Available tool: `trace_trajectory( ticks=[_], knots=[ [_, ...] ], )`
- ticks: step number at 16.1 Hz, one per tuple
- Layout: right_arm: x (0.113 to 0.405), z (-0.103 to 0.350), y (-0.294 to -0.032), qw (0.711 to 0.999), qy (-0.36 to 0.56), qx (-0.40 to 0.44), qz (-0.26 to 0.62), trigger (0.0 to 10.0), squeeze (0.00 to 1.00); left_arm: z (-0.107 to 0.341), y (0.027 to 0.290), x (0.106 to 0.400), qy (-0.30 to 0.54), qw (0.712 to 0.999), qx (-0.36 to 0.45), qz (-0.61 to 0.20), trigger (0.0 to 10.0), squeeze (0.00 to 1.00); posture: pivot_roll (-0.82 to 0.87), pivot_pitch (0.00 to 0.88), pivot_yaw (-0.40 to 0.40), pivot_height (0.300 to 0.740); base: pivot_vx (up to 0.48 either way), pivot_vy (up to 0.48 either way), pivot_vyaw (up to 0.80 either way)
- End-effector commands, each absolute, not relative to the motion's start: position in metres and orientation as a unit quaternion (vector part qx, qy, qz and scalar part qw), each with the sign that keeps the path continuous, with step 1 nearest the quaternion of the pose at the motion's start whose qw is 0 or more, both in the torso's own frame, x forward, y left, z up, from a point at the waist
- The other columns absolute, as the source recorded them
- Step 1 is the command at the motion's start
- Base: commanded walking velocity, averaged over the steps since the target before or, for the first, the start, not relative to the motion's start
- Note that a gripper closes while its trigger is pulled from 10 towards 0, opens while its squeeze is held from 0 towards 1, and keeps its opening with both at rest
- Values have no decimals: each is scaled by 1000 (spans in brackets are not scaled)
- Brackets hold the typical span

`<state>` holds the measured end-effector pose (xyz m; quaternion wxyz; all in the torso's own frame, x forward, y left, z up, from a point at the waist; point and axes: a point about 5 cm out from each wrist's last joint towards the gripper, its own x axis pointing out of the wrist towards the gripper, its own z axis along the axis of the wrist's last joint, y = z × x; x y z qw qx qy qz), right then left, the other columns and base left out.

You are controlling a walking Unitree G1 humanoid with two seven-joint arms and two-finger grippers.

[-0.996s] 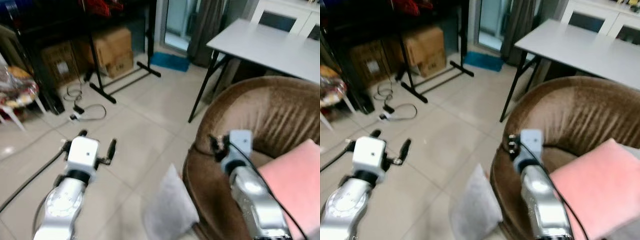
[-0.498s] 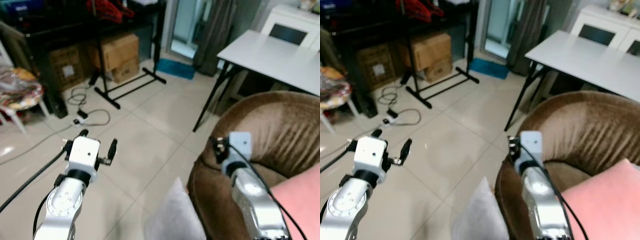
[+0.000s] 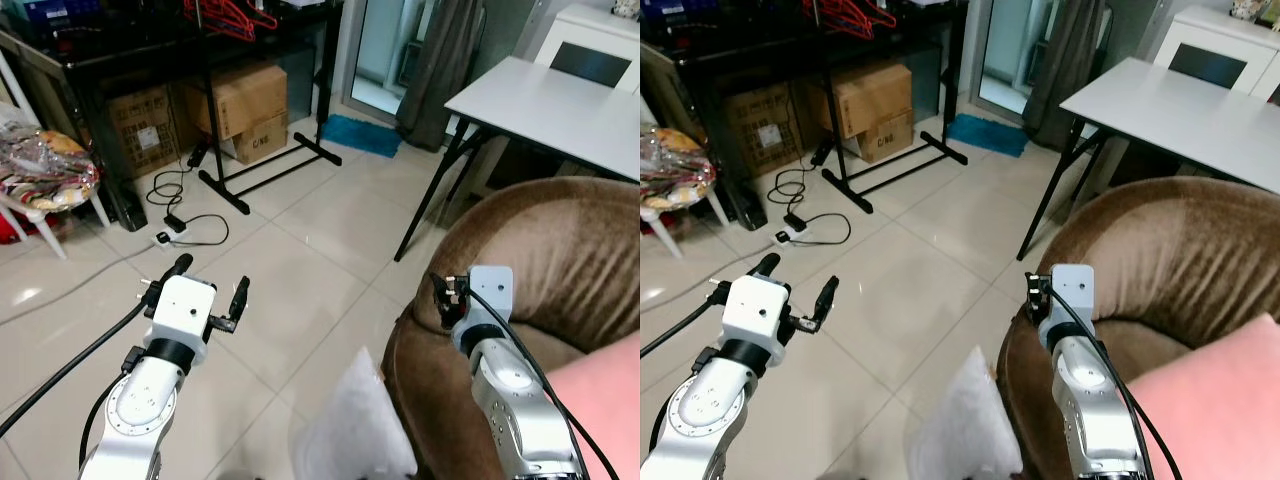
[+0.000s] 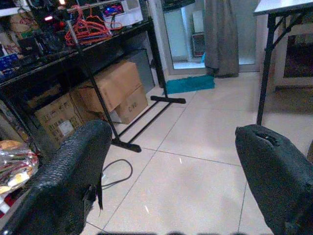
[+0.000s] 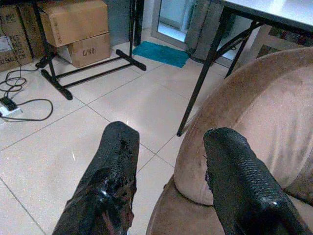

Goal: Move the pillow to the sofa from floor

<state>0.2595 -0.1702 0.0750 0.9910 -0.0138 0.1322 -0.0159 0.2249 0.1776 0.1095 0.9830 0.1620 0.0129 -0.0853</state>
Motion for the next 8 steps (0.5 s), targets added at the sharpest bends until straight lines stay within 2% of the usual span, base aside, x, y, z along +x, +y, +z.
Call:
trace_trajectory(
  ticks=[1, 8],
  knots=[
    [257, 71, -176, 990, 139, -19, -23, 10000, 0, 106, 177, 224, 18, 982, 164, -93, 10000, 0, 37, 9, -74, 656, 0, 0, 0],
    [258, 70, -172, 990, 141, -15, -5, 10000, 0, 103, 179, 222, 17, 984, 157, -85, 10000, 0, 35, 5, -78, 586, 0, 0, 0]
  ],
)
